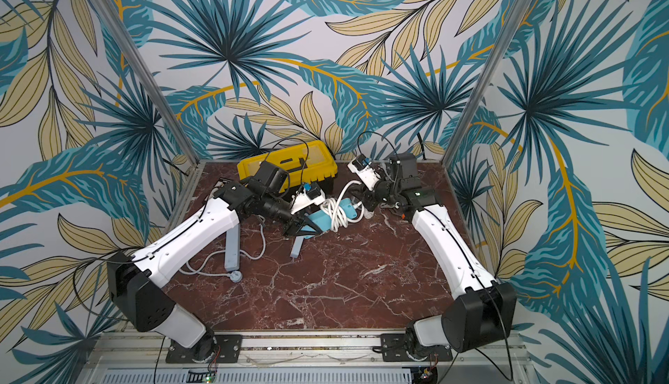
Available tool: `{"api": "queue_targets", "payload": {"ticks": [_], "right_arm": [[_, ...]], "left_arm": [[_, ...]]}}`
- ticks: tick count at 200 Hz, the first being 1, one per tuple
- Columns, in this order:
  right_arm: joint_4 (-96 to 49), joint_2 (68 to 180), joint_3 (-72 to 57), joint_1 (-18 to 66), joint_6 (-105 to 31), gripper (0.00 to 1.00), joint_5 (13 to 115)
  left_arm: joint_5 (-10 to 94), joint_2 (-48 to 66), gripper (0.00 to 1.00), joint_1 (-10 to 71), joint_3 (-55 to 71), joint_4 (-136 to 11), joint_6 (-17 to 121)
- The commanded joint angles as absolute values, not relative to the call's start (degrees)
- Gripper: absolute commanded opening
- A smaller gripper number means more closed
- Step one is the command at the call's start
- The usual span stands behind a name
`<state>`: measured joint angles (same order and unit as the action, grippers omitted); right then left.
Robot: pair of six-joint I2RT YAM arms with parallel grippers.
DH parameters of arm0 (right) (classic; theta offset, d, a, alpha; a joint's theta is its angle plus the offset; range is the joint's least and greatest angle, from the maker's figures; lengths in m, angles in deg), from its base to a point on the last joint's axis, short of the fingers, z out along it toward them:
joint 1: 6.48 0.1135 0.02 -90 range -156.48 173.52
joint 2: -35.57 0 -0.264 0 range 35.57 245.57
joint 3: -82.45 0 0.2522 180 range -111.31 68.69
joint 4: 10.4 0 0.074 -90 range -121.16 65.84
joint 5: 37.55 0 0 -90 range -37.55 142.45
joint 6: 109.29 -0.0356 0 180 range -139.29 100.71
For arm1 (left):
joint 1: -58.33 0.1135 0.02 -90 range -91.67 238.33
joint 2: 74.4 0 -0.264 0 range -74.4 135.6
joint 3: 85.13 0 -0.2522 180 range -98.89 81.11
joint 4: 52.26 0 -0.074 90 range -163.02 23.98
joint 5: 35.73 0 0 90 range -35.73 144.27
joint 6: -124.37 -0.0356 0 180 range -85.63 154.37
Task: Wrap the cord around the power strip
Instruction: Wrap the power cord around the power strip.
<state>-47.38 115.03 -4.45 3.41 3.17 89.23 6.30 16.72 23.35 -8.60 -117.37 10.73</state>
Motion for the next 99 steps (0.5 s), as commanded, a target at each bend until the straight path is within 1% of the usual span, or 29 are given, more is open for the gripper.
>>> {"api": "queue_targets", "payload": {"ticks": [1,8,24,55,81,99], "right_arm": [[-33.58,112.38,3.41,2.75,-6.29,0.33,95.87],[-33.81,111.23,4.96,2.68,-6.2,0.35,95.61],[-35.09,108.65,7.59,2.28,-5.57,0.36,94.88],[-30.39,106.52,13.73,1.6,-9.71,0.32,94.73],[-20.74,106.49,19.1,1.67,-18.86,0.23,94.58],[-12.71,106.65,23.1,1.69,-26.81,0.17,95.24]], "left_arm": [[-8.49,15.72,0.0,21.17,-13.59,-114.4,5.94],[-7.52,16.33,0.0,21.23,-13.75,-114.38,5.96],[-6.12,17.27,0.0,21.41,-14.36,-114.45,6.71],[-10.2,18.37,0.0,21.35,-18.34,-114.42,9.9],[-10.25,20.22,0.0,20.46,-21.35,-113.07,13.96],[-8.3,20.88,0.0,19.95,-20.99,-108.96,18.32]]}}
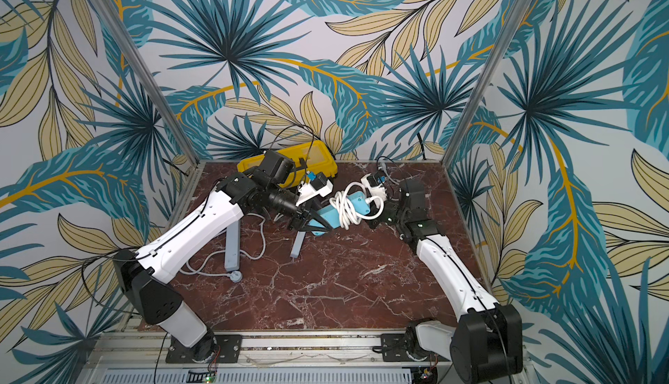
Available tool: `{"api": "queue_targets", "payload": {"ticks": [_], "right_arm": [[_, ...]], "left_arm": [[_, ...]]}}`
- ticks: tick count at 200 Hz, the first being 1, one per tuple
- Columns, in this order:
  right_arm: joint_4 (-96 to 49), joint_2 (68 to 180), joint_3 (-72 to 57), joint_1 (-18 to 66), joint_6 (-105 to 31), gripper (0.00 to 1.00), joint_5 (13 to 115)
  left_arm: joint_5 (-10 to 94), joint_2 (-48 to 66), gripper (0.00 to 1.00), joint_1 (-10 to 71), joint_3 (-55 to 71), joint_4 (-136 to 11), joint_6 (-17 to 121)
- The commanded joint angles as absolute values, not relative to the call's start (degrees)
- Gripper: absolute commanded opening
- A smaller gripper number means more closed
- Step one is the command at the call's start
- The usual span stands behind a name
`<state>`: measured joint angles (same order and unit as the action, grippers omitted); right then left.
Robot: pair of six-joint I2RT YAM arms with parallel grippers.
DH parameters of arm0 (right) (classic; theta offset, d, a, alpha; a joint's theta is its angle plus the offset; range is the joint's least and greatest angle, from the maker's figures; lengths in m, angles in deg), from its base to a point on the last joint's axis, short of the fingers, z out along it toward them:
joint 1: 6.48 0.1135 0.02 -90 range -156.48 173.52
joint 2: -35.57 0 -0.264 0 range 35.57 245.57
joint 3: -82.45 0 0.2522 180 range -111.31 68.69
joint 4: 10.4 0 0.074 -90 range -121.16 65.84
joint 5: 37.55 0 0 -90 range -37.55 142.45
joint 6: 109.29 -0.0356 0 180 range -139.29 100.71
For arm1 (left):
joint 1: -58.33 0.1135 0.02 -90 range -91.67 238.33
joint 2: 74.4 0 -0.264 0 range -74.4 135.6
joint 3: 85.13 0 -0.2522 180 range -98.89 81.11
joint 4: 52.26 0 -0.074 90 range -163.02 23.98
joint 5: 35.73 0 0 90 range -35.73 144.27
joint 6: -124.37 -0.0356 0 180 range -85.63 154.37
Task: Wrap the cord around the power strip
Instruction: Wrap the power cord around the power strip, then place the power strip at the center of the board.
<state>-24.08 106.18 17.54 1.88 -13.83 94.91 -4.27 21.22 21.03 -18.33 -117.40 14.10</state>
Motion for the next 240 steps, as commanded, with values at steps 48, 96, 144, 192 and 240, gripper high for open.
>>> {"api": "queue_targets", "payload": {"ticks": [48,96,144,192,240], "right_arm": [[-0.01,101.15,35.01,2.06,-46.11,0.12,93.55],[-11.7,90.53,40.04,2.48,-53.38,0.09,89.42],[-41.1,82.87,36.16,2.39,-55.34,0.07,78.04],[-57.43,86.75,36.86,2.39,-59.91,0.07,65.91],[-58.98,91.01,37.78,2.39,-61.34,0.2,60.53]], "left_arm": [[17.03,22.74,0.0,20.92,-13.24,-85.09,43.37],[34.8,31.24,0.0,18.22,-11.98,-84.22,54.21],[41.97,39.07,0.0,11.52,-5.39,-82.15,61.55],[41.38,48.84,0.0,5.11,-4.32,-74.89,71.81],[40.76,54.13,0.0,3.69,-4.79,-72.86,76.94]]}}
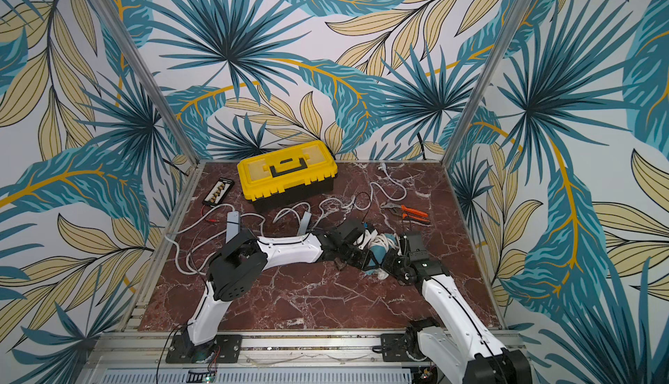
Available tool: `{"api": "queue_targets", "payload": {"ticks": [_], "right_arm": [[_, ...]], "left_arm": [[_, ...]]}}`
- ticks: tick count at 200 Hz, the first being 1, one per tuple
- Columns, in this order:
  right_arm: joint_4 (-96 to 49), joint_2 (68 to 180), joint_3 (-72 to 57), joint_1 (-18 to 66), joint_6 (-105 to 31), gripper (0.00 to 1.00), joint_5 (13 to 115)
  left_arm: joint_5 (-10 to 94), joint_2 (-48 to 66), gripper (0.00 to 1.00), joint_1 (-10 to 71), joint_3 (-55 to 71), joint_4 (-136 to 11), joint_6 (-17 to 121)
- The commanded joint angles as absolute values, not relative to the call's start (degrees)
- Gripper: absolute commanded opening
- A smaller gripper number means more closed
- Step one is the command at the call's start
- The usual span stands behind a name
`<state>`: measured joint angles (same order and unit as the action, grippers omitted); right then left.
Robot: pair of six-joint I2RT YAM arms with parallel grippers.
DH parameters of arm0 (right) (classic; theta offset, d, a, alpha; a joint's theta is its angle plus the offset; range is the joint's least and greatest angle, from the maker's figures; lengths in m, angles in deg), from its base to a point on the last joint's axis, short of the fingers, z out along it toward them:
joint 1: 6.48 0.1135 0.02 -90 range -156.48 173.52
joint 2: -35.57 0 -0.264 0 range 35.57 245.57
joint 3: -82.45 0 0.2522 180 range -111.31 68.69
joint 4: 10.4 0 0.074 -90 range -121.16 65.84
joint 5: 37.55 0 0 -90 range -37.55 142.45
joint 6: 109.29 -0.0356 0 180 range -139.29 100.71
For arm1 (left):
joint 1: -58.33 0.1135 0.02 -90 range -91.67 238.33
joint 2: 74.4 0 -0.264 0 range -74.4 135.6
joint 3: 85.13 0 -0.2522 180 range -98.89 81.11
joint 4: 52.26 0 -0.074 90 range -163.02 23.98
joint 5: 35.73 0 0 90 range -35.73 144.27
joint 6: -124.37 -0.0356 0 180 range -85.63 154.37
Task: Wrap the cord around the power strip
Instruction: Place the power strip at the center of the board.
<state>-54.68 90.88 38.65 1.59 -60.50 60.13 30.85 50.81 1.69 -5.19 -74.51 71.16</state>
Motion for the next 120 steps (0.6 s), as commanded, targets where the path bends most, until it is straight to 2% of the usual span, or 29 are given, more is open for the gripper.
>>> {"api": "queue_targets", "payload": {"ticks": [1,28,64,92,120], "right_arm": [[-59.1,91.07,37.68,2.44,-61.23,0.2,60.45],[-63.96,90.88,34.79,2.07,-59.66,0.49,58.42],[-67.62,90.87,31.2,1.61,-59.75,0.79,52.68],[-62.83,95.46,29.27,1.62,-62.97,0.87,51.16],[-56.88,102.74,25.8,1.66,-64.2,0.88,48.97]], "left_arm": [[40.75,54.16,0.0,3.67,-4.78,-72.87,76.97],[41.09,54.73,0.0,2.9,-3.9,-72.79,77.92],[40.44,55.24,0.01,2.49,-2.84,-71.82,79.73],[38.97,55.96,0.05,2.0,-3.51,-71.03,80.77],[38.11,56.52,0.1,1.87,-3.97,-71.0,80.95]]}}
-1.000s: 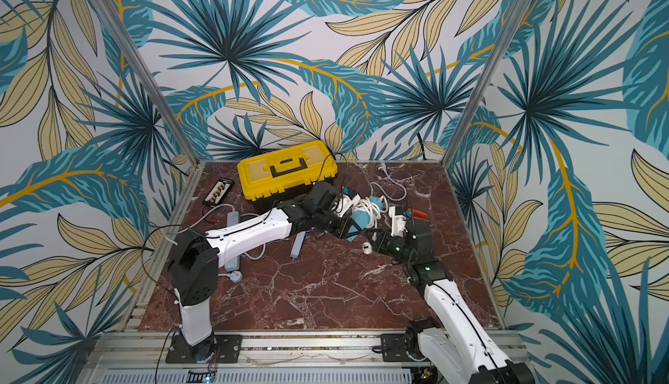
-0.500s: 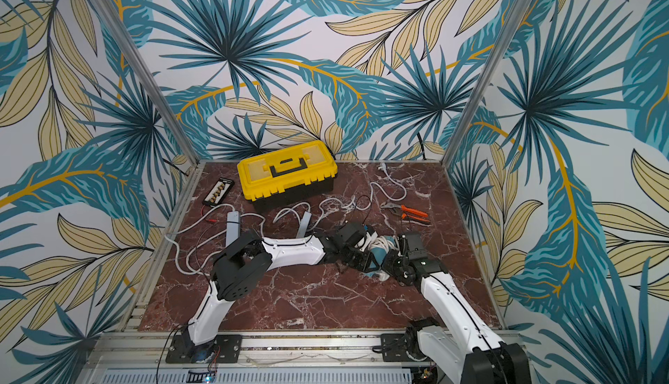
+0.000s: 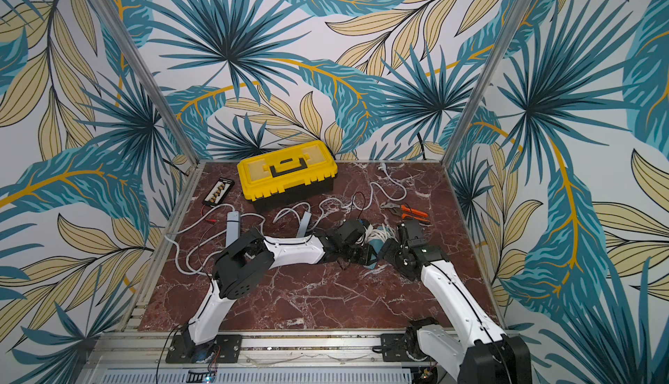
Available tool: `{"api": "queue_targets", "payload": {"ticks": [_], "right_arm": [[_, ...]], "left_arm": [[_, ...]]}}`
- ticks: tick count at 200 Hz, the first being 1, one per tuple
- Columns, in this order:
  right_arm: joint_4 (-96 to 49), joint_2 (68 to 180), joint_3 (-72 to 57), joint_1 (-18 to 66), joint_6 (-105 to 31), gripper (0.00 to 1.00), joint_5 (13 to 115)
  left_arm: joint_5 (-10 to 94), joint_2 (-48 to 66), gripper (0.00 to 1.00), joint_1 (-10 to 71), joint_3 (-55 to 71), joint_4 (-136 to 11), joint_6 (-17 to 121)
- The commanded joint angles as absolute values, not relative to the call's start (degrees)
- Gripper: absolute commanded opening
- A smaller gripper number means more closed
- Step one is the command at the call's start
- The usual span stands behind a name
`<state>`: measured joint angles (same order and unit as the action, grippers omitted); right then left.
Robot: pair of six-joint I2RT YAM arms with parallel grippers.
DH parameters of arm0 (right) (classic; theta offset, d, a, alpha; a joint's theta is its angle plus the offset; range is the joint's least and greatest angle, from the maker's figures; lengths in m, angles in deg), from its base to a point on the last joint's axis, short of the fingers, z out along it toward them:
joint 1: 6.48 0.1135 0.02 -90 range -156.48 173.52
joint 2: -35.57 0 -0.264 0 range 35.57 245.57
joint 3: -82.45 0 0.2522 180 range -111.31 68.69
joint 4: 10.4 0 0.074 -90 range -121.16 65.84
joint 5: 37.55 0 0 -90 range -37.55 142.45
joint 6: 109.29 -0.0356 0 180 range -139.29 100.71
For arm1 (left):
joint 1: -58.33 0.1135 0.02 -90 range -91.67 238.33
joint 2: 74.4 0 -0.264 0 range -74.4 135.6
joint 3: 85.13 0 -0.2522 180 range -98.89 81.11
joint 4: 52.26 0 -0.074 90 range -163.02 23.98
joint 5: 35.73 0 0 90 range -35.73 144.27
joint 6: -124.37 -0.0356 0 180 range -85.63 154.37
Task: Wrap the cord around the power strip
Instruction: Place the power strip at the center of the board.
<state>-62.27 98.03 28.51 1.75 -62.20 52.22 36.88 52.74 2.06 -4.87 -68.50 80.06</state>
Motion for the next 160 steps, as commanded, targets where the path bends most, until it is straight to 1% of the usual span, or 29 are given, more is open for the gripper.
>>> {"api": "queue_targets", "payload": {"ticks": [1,20,47,74,85,99,117,142,160], "right_arm": [[-56.74,103.08,25.67,1.63,-64.28,0.88,49.0],[-55.21,109.64,22.74,1.66,-64.92,0.88,48.41],[-49.25,115.67,22.42,1.77,-66.86,0.88,49.53],[-46.93,119.38,22.19,2.47,-68.21,0.88,49.95],[-46.48,120.33,22.08,2.78,-68.5,0.91,50.58],[-45.96,119.82,21.88,3.1,-68.8,0.94,50.41],[-45.8,116.11,22.13,3.1,-69.08,0.93,48.46],[-49.56,110.18,20.57,2.85,-65.95,0.93,42.51],[-50.41,109.05,19.71,2.48,-65.82,0.93,42.02]], "left_arm": [[38.11,56.54,0.1,1.84,-3.97,-71.01,80.95],[37.71,56.42,0.16,1.83,-4.1,-71.03,80.87],[36.68,55.96,0.23,1.82,-3.7,-69.23,80.87],[34.89,55.98,0.24,1.88,-3.38,-66.75,81.02],[33.3,56.18,0.25,1.79,-3.56,-65.62,81.11],[32.03,56.24,0.26,1.6,-3.86,-64.28,81.26],[31.84,55.88,0.27,1.58,-3.99,-64.17,81.36],[31.97,55.16,0.27,1.89,-2.56,-64.24,81.9],[32.09,55.43,0.27,1.87,-1.97,-64.18,82.56]]}}
